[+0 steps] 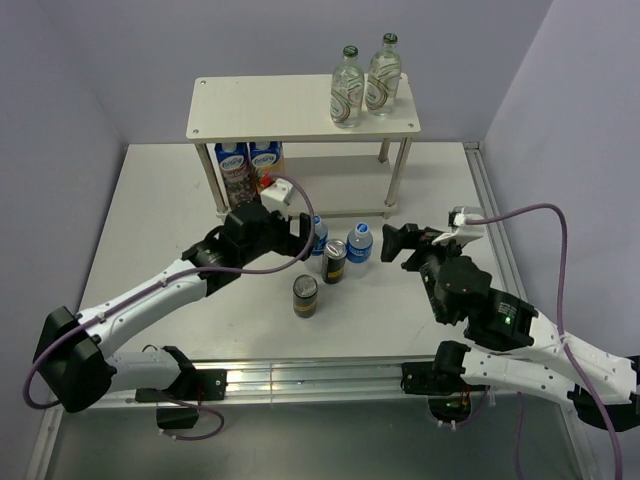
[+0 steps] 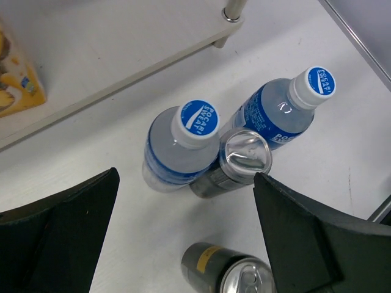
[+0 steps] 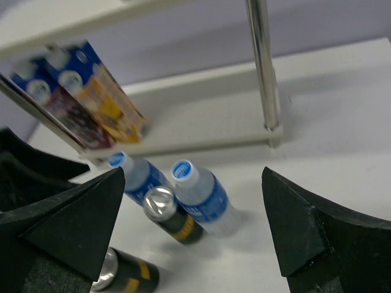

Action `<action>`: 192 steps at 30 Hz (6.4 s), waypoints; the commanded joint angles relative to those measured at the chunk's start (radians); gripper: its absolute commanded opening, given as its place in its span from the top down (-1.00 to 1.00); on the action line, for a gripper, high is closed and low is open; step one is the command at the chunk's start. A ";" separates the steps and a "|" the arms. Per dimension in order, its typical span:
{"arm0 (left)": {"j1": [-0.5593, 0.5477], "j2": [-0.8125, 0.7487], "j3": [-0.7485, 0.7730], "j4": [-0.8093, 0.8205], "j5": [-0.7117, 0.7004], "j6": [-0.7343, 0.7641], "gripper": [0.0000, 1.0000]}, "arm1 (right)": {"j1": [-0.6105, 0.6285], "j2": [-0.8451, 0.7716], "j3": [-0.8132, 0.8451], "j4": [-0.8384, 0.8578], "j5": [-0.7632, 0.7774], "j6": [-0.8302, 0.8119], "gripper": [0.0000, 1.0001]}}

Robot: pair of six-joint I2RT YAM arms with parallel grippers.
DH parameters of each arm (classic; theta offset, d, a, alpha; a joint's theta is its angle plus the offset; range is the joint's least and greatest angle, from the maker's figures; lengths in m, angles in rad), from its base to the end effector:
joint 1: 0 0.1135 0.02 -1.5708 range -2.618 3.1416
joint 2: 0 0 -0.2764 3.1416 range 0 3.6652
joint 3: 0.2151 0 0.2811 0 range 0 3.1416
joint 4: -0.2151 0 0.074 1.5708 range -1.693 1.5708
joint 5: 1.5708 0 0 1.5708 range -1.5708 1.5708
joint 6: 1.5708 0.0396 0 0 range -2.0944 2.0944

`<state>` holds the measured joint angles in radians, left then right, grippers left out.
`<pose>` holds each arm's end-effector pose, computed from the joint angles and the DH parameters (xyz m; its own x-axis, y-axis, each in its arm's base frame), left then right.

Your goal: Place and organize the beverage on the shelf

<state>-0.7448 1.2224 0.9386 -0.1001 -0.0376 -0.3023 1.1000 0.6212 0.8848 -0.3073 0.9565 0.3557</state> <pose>0.2299 -0.2100 0.3115 -0.4569 0.0166 -0.8894 0.5402 0.7995 -0.2626 0.0930 0.1114 0.3996 -0.0685 0.3079 -0.9489 -0.1275 0.9407 0.3145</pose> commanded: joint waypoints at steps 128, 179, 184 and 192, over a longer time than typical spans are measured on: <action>0.000 0.249 0.974 -0.461 -0.495 0.130 0.99 | 0.008 -0.169 -0.096 -0.174 0.034 0.115 -0.99; 0.461 0.488 1.238 -0.351 -0.252 0.106 -0.72 | 0.009 -0.164 -0.104 -0.190 0.053 0.134 -0.99; 0.463 0.474 1.209 -0.334 -0.254 0.109 -0.72 | 0.009 -0.160 -0.106 -0.188 0.056 0.135 -0.99; 0.464 0.459 1.140 -0.309 -0.271 0.114 -0.73 | 0.008 -0.164 -0.107 -0.187 0.057 0.135 -0.98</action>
<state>-0.2848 1.7123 2.0960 -0.4656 -0.3111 -0.1818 1.1019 0.4561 0.7788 -0.5030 0.9840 0.4789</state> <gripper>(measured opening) 0.865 0.993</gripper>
